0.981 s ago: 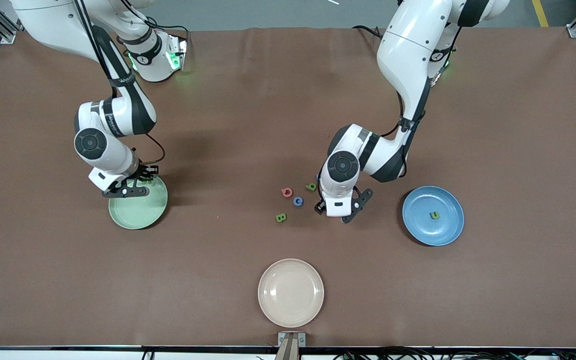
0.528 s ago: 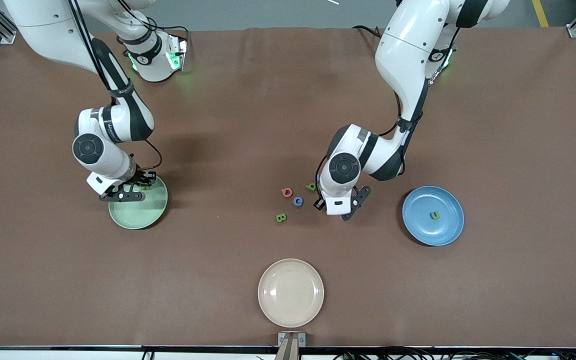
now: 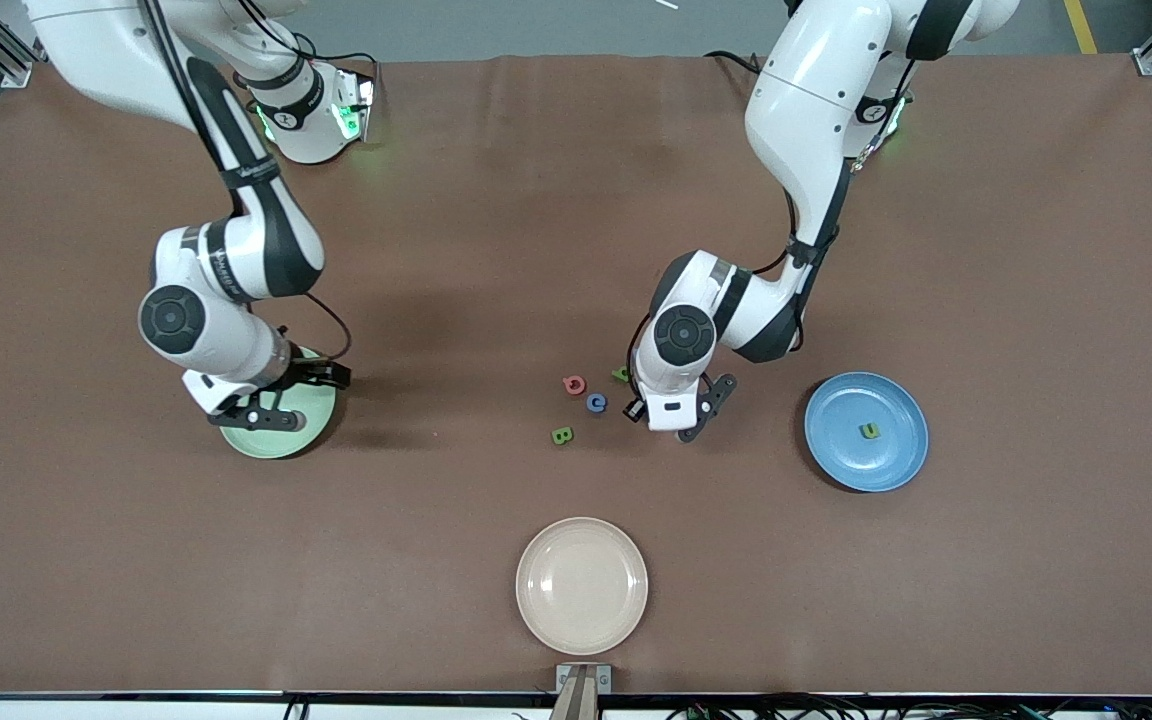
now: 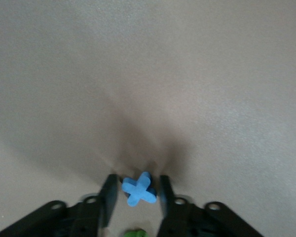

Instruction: Sort upper and lower case letters into plates

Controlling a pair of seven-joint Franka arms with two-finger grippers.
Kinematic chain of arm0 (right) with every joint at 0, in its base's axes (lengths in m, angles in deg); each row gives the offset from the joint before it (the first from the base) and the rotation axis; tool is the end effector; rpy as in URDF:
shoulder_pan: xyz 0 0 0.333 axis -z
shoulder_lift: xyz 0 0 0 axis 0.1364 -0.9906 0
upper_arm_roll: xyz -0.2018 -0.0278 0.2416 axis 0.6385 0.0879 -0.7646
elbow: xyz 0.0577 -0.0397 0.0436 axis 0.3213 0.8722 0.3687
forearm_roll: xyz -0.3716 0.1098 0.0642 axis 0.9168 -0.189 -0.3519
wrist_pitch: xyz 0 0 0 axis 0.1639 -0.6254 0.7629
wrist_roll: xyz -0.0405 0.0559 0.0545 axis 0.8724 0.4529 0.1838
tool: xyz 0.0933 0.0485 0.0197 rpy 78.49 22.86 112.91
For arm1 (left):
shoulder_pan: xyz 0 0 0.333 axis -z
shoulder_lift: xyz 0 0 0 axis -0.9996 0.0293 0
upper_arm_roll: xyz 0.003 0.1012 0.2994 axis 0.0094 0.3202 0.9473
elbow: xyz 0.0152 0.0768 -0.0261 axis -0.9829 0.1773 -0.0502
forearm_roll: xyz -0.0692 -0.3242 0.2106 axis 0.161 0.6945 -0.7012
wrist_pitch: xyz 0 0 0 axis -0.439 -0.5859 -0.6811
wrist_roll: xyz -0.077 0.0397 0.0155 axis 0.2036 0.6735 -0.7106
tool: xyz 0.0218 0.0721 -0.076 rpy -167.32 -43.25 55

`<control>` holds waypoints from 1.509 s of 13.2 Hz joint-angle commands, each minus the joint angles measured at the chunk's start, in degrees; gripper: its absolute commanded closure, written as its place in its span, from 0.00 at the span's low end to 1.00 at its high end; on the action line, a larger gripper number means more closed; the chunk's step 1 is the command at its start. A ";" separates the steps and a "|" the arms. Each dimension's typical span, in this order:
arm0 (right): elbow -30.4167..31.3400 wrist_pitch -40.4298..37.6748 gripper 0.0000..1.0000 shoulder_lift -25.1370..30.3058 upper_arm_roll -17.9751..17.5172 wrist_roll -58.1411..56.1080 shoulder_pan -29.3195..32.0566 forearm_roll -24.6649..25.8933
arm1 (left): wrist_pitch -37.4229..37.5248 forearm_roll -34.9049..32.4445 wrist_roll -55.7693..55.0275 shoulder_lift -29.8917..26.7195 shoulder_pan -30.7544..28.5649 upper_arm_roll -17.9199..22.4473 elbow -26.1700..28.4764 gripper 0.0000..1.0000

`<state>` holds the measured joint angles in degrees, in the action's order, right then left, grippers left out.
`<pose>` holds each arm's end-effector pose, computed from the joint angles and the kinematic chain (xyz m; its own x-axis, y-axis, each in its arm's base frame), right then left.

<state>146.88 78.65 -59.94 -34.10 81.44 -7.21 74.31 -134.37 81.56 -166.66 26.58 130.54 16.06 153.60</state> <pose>0.5782 0.1491 0.2824 0.9872 -0.1218 -0.1033 -0.1231 -0.9924 -0.0059 0.5586 -0.4135 0.1748 0.6440 0.7607 -0.0811 0.7607 -0.6480 -0.0381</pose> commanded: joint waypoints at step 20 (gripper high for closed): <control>-51.83 -5.72 0.00 -39.78 0.79 63.64 -24.14 -1.10 | 12.33 -5.83 40.06 -9.06 -19.53 2.80 2.99 0.99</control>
<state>97.36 73.45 -97.88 -34.31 144.06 -30.43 73.27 -121.84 76.77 -129.42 17.79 112.67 19.41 154.44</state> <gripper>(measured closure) 0.000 0.731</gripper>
